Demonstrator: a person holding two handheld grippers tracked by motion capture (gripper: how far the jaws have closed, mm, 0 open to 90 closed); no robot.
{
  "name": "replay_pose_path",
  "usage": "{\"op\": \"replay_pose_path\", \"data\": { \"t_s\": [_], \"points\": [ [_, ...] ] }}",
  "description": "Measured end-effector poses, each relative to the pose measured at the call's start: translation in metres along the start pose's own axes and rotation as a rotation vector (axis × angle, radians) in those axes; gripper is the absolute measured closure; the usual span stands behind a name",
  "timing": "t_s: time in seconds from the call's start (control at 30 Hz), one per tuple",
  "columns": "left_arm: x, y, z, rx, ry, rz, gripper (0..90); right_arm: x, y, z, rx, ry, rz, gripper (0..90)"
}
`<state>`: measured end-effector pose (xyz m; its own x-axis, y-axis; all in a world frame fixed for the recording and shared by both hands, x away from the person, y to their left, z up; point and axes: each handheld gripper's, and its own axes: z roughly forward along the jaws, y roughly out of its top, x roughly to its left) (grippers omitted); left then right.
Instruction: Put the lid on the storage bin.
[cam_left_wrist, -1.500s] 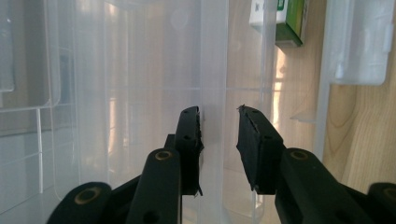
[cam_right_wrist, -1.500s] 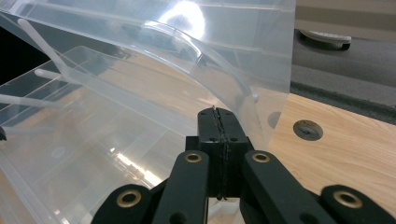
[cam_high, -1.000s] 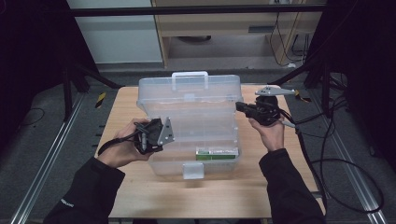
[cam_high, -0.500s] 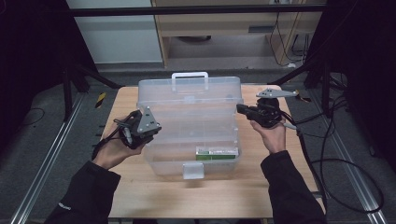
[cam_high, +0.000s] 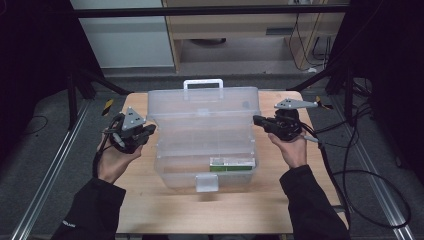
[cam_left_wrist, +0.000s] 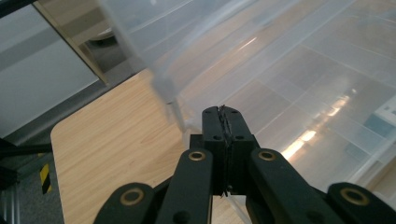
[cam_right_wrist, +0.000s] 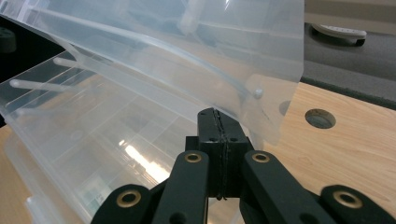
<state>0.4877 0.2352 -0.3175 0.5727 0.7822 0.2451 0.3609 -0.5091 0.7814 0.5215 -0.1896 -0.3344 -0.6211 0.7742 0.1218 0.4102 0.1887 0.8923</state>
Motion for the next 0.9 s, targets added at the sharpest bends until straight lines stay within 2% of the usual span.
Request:
{"op": "replay_pose_path", "data": {
  "t_s": [0.07,0.2,0.37,0.63,0.9],
  "points": [
    [0.002,-0.003,0.001,-0.001,0.015,-0.017,88.9,0.001,-0.003,-0.001,0.004,0.003,0.001,90.0],
    [0.003,-0.009,0.003,-0.010,0.009,-0.038,89.2,0.004,-0.009,-0.004,0.018,0.004,-0.010,90.0],
    [-0.002,-0.016,0.006,-0.012,0.000,-0.038,89.3,0.008,-0.018,-0.006,0.029,0.015,-0.014,90.0],
    [-0.008,-0.029,0.008,-0.003,-0.023,-0.039,89.3,0.007,-0.033,-0.011,0.054,0.001,-0.016,90.0],
    [-0.008,-0.043,0.008,0.013,-0.012,-0.046,89.2,0.006,-0.044,-0.013,0.072,0.003,-0.009,90.0]
  ]
}}
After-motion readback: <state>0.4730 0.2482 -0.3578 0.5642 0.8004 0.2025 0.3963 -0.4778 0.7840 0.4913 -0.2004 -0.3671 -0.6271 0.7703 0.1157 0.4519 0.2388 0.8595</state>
